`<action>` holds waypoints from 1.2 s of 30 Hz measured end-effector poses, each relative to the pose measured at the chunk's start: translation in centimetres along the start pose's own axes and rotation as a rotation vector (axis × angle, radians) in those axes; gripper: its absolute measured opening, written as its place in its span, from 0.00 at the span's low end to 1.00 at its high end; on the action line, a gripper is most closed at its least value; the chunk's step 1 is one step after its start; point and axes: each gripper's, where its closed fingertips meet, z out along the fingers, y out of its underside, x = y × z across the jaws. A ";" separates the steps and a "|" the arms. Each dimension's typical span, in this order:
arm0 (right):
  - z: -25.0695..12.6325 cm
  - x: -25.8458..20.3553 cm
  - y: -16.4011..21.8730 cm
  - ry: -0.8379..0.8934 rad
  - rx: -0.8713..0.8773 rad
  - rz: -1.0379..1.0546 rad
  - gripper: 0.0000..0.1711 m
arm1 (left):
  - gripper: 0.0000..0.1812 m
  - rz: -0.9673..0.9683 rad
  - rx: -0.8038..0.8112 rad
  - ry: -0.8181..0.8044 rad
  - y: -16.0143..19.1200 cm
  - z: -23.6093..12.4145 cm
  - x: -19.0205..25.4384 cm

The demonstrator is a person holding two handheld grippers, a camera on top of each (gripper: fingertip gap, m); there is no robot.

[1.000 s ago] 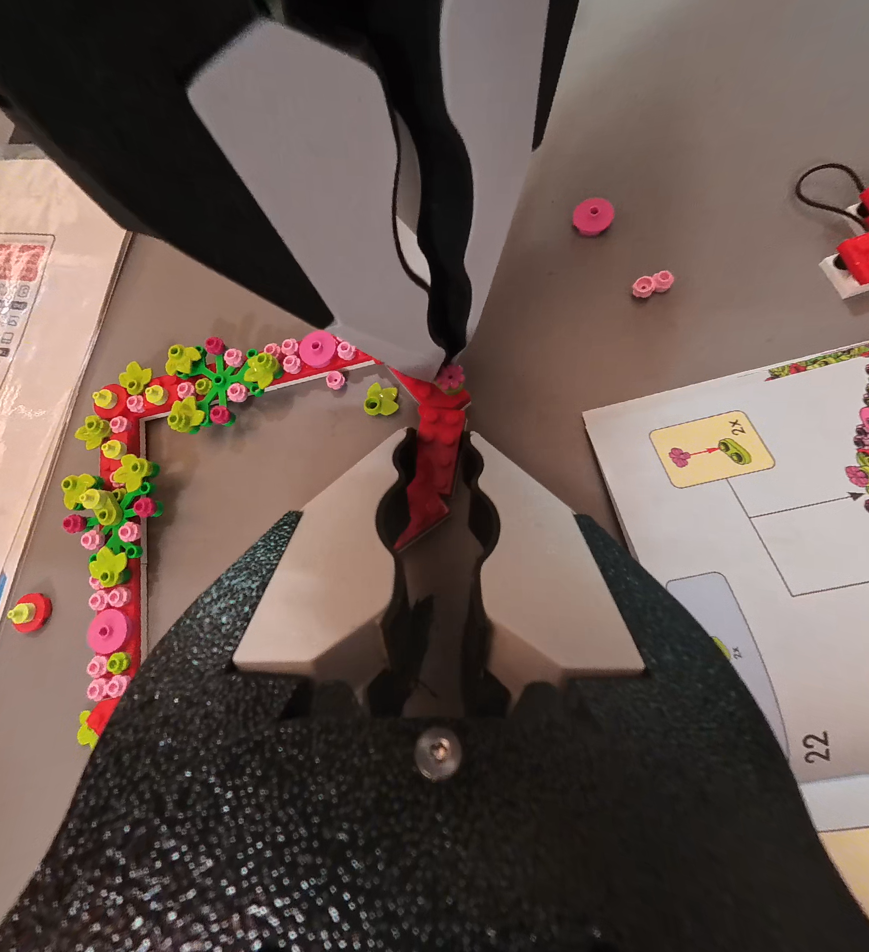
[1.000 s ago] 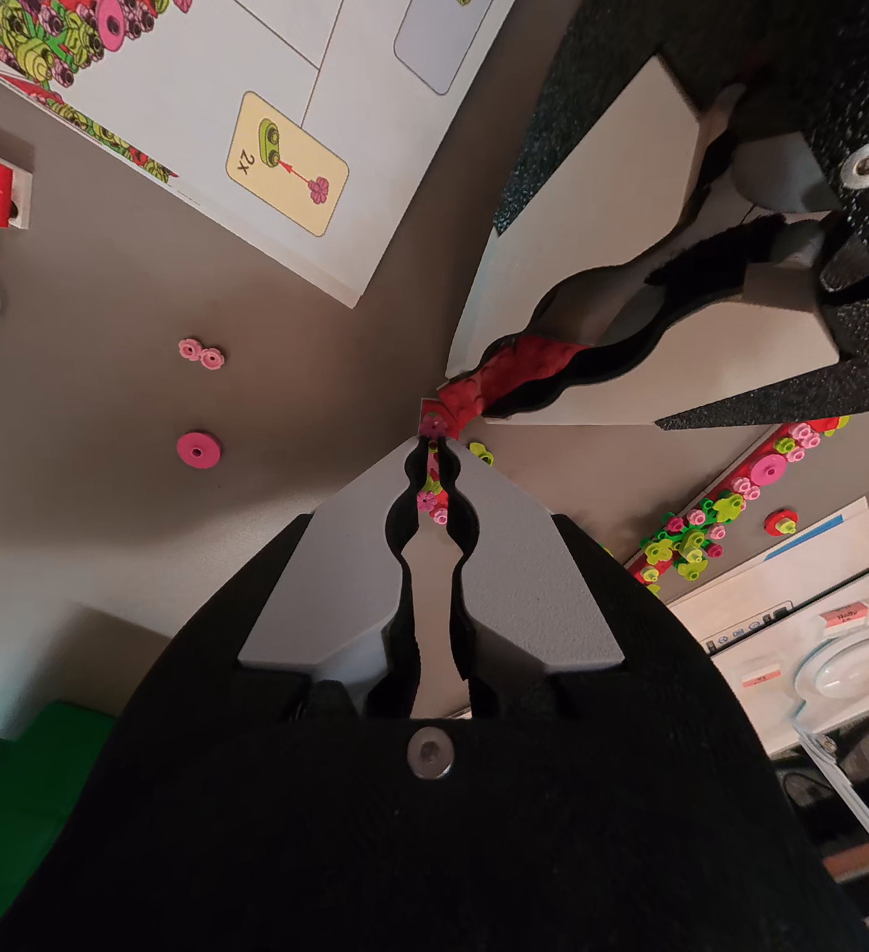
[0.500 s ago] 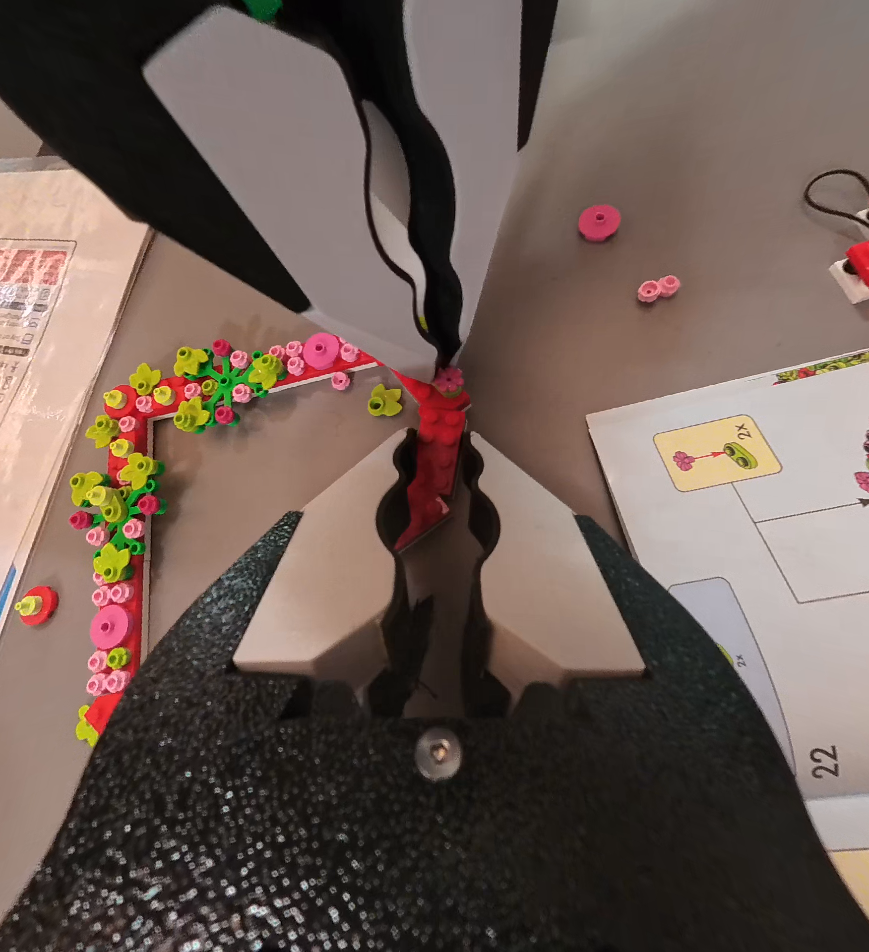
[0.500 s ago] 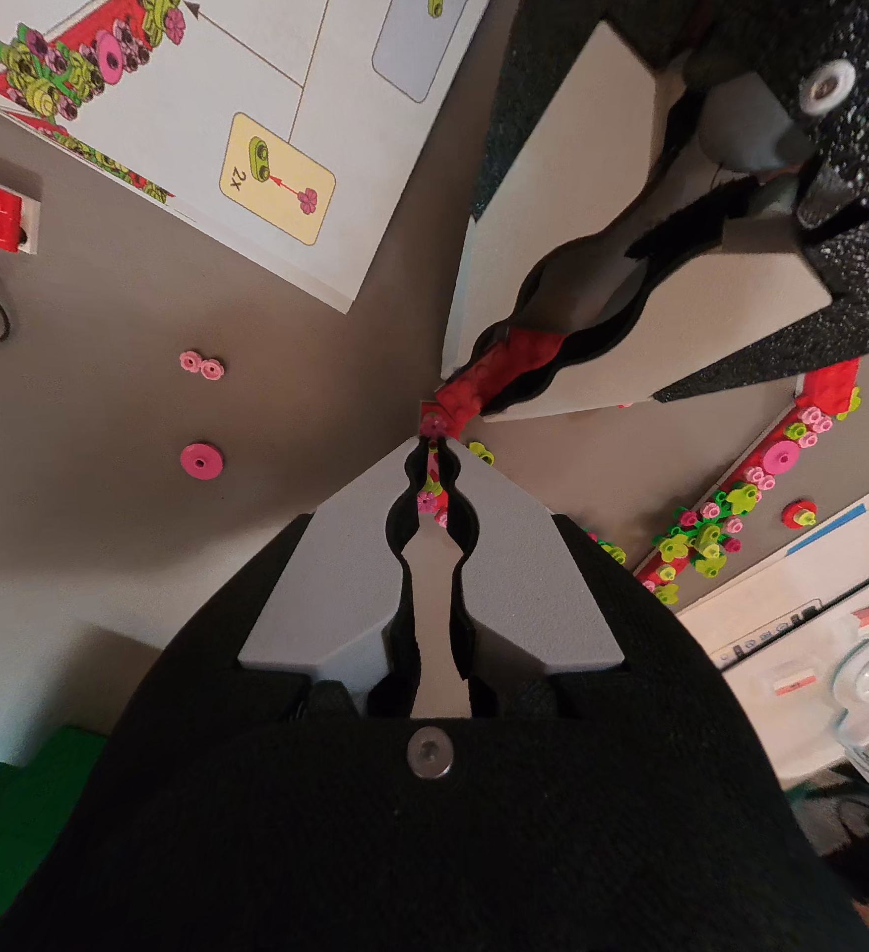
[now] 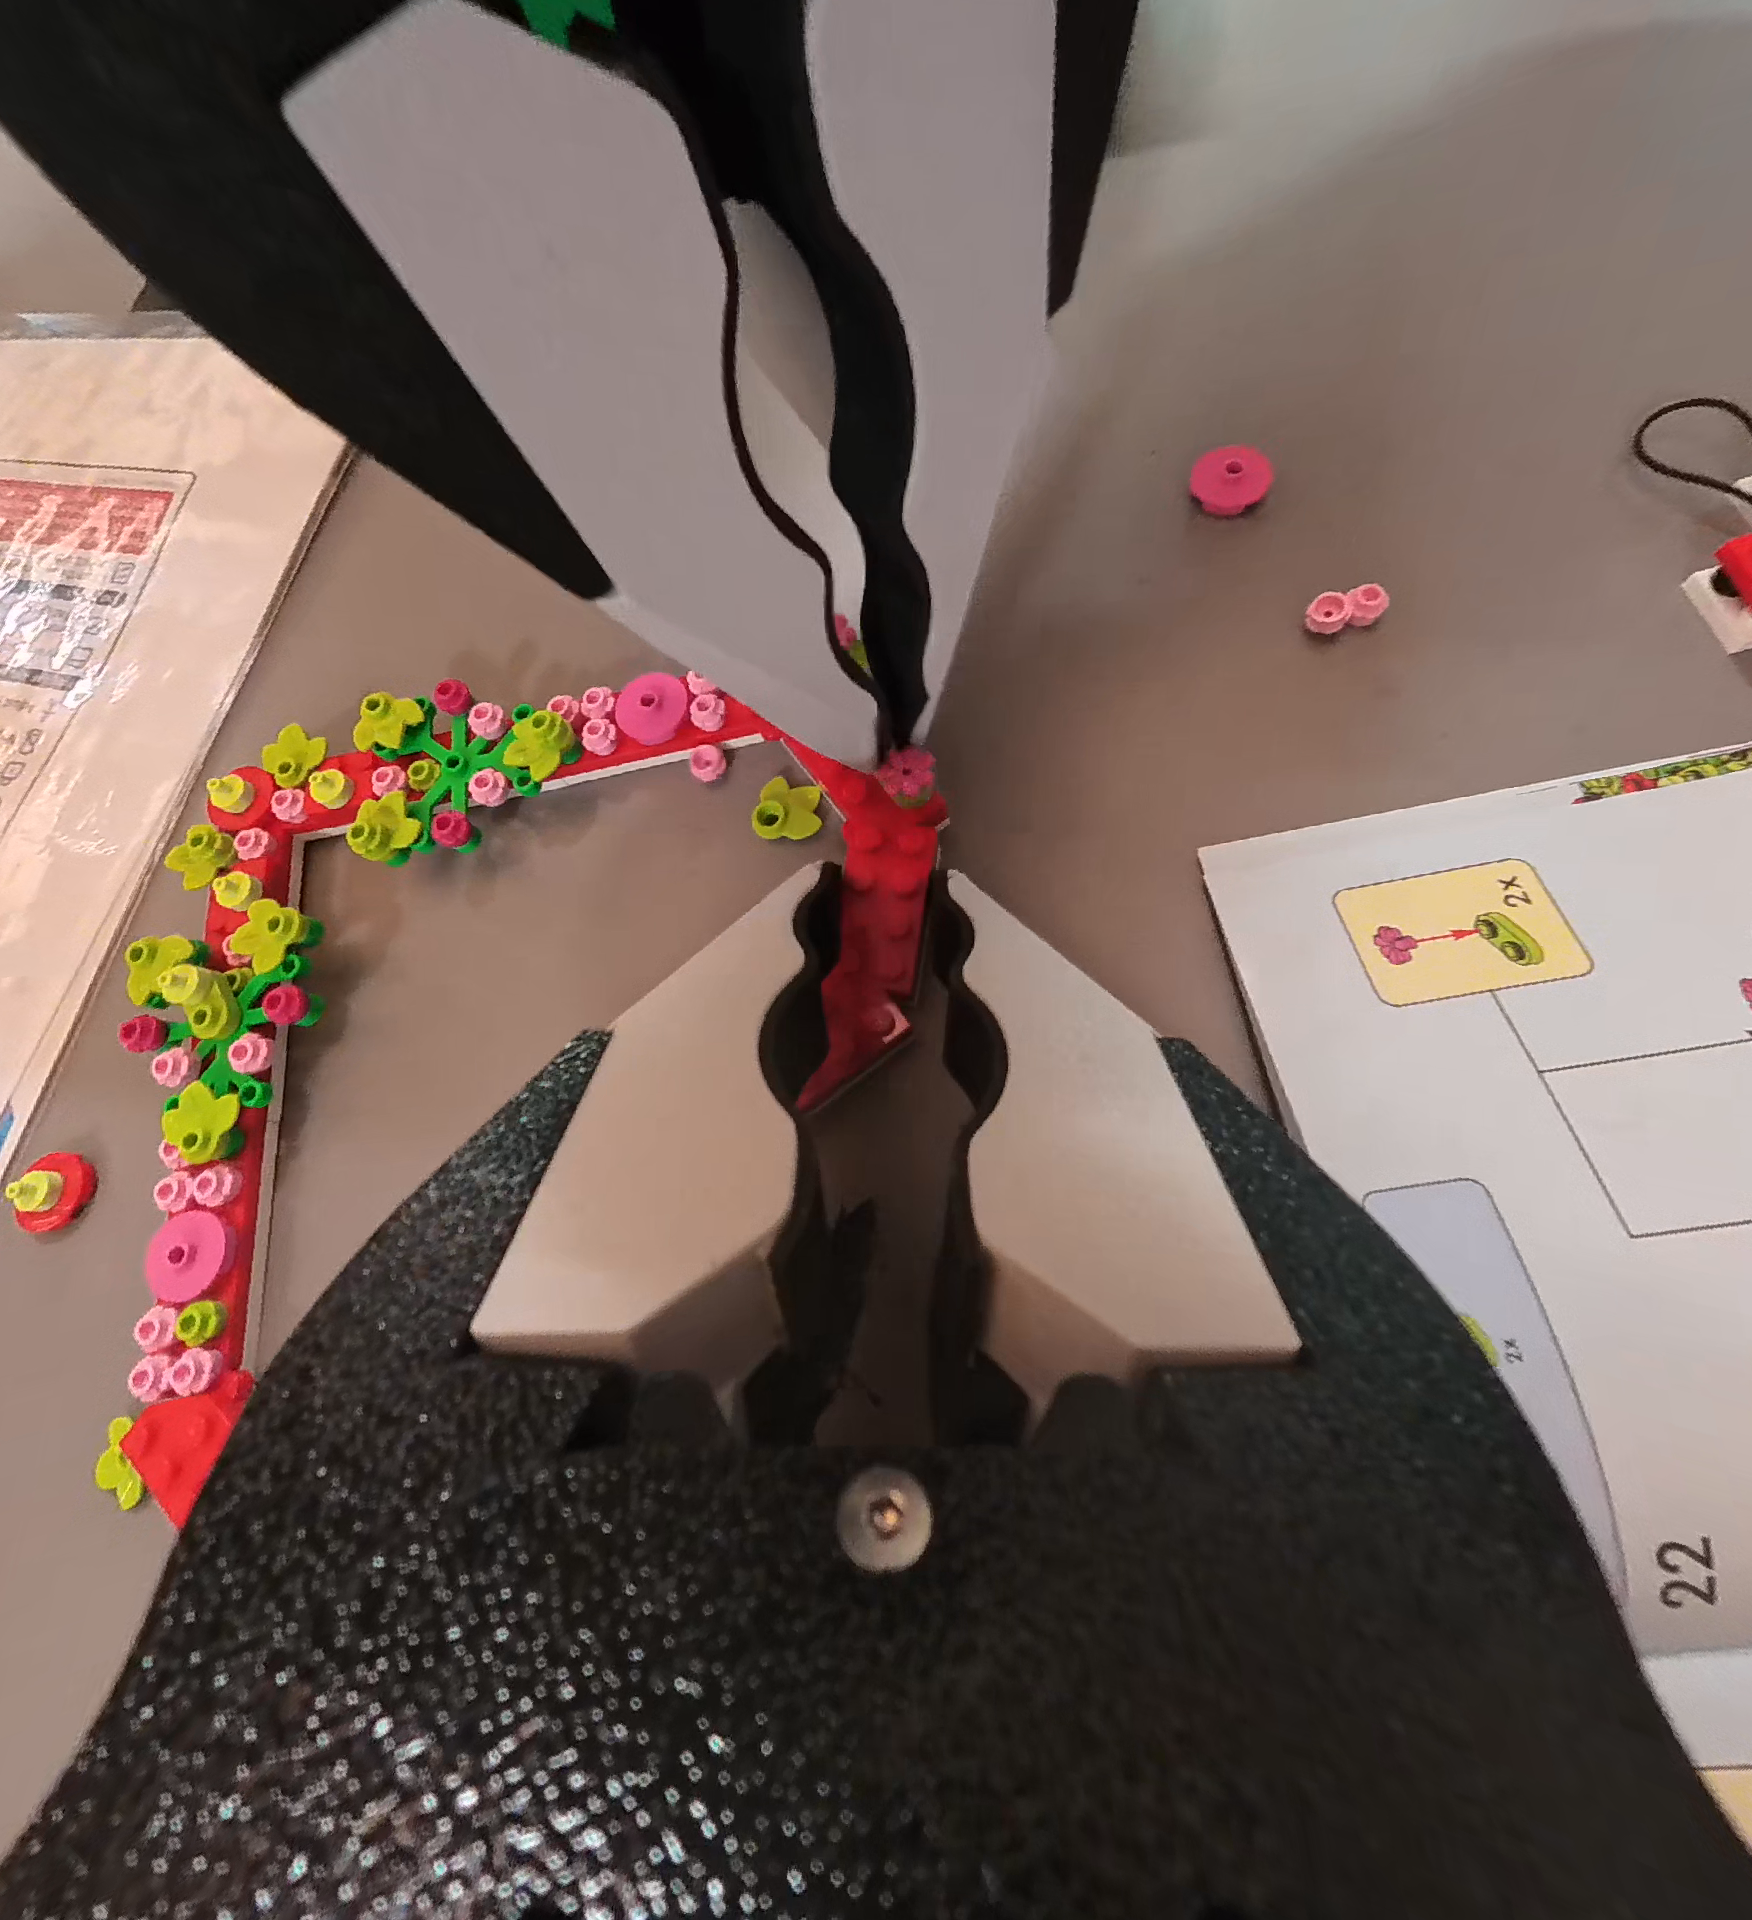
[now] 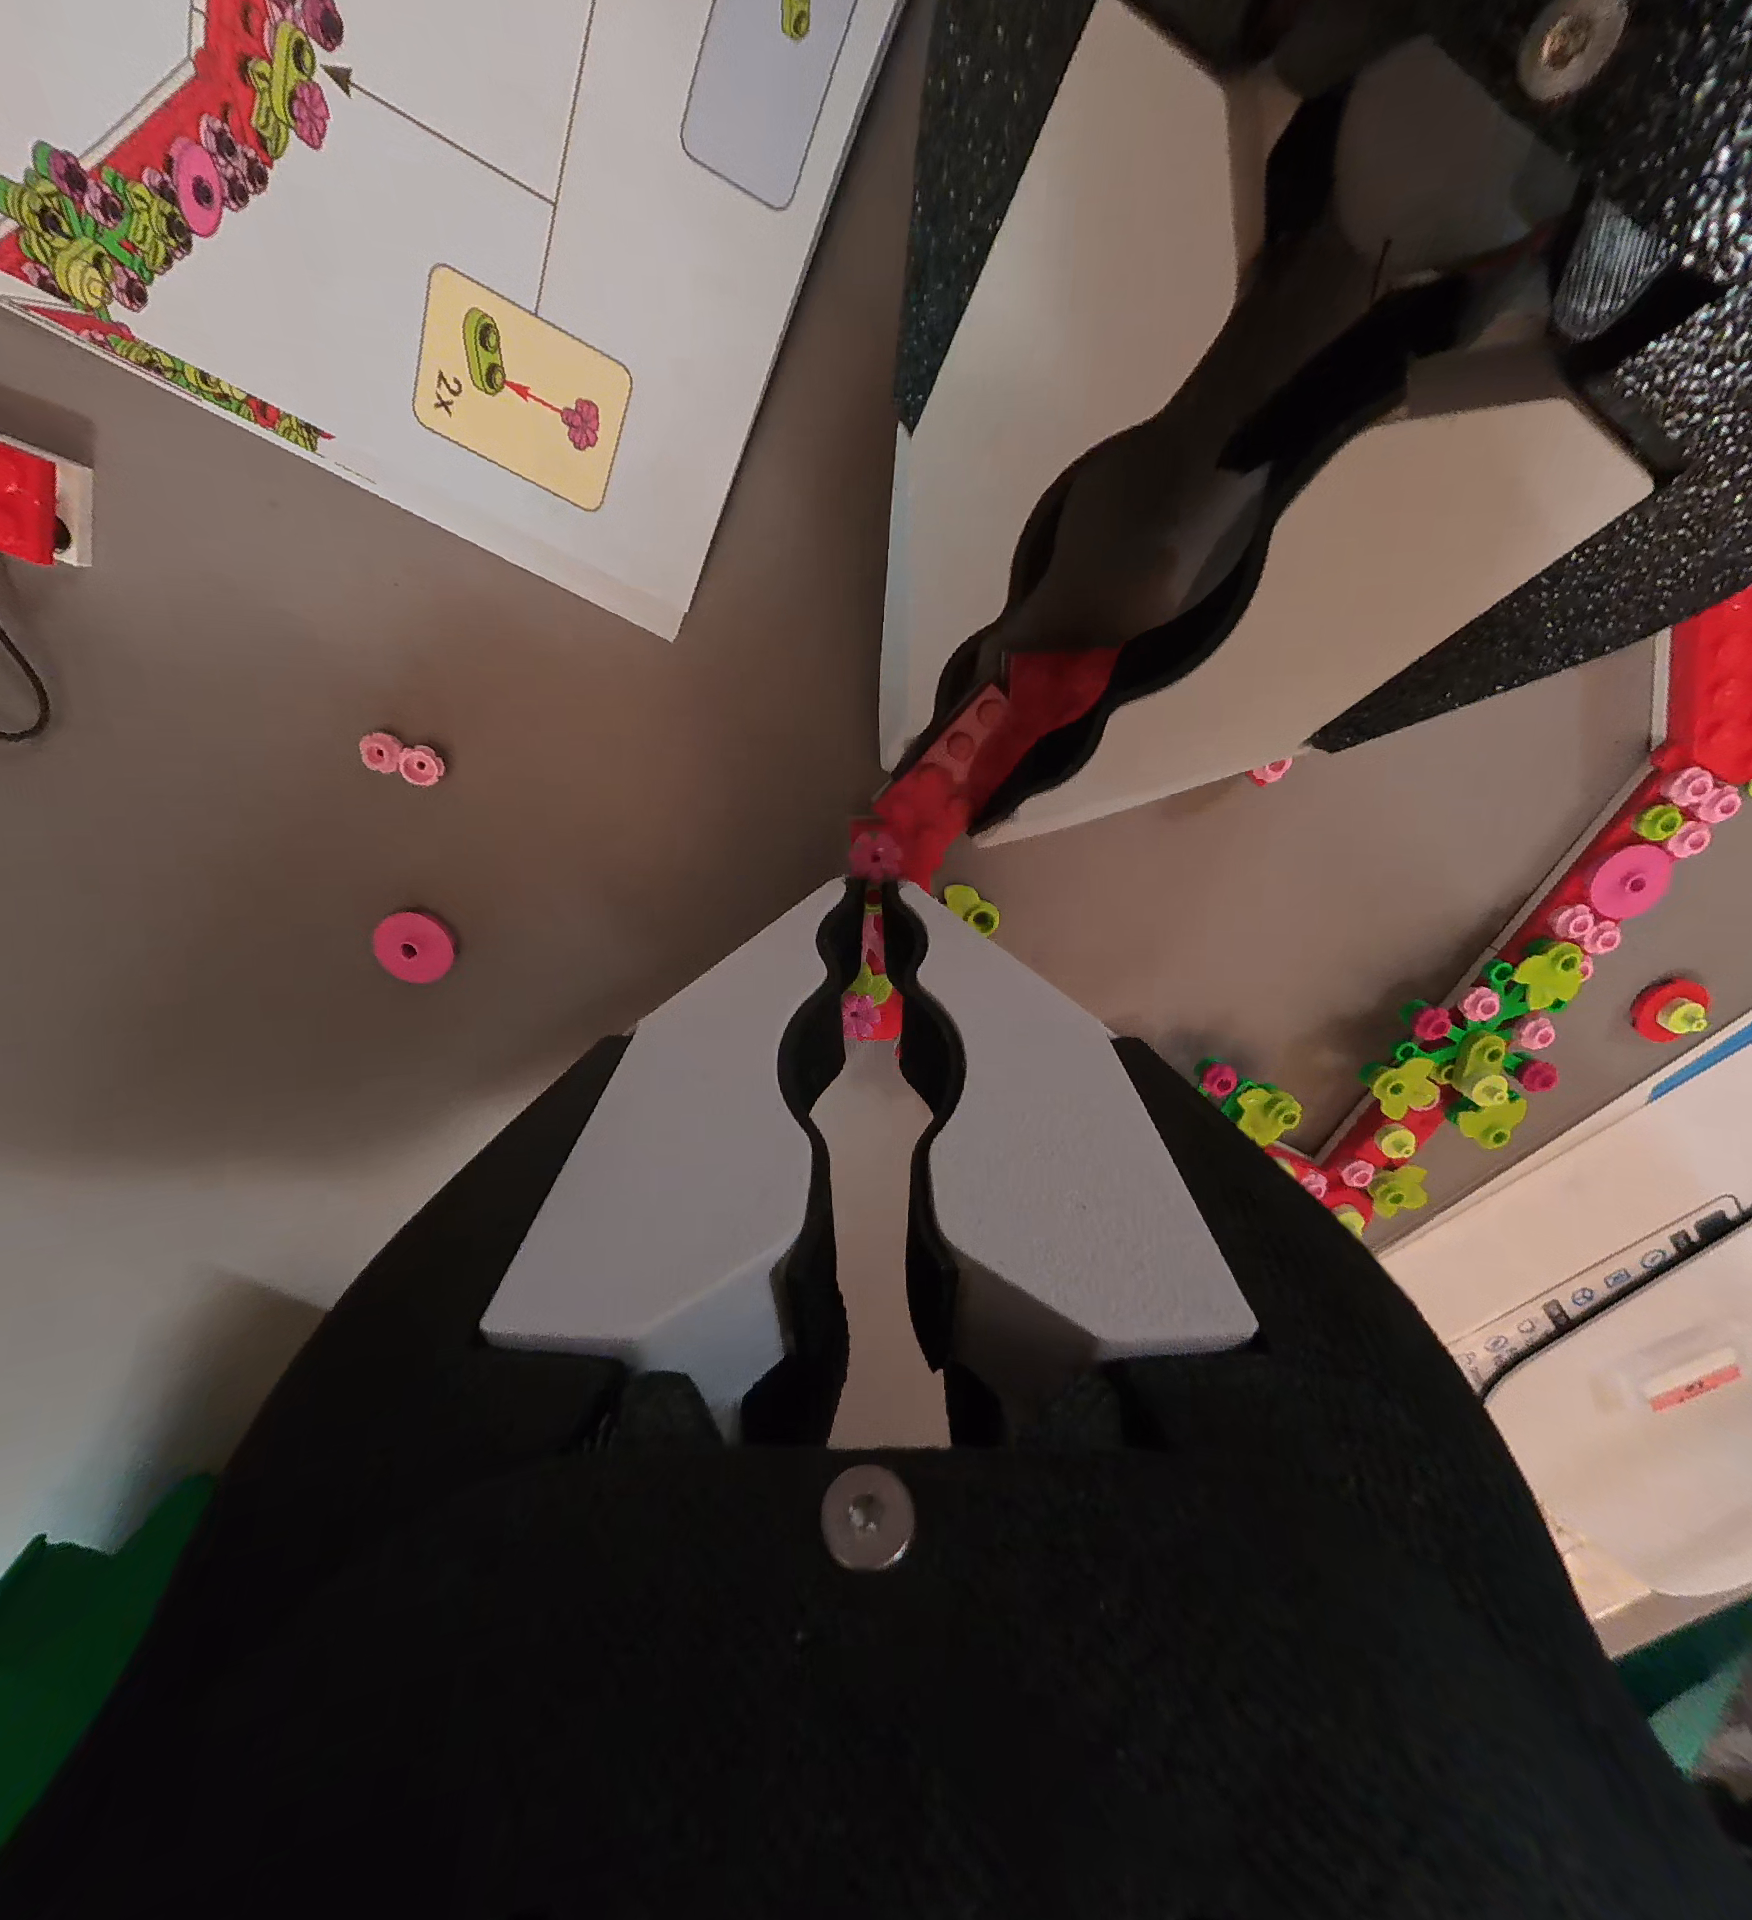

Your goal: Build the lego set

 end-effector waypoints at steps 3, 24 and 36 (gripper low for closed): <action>-0.1 0.3 0.4 0.007 -0.006 0.003 0.01 | 0.09 0.003 -0.003 0.000 0.0 0.0 0.0; 0.0 0.1 -0.5 0.000 0.027 0.019 0.01 | 0.09 -0.002 -0.006 -0.006 0.1 0.0 0.0; -0.2 0.0 -0.5 0.059 0.081 0.056 0.01 | 0.09 -0.030 0.015 -0.017 -0.2 0.0 -0.1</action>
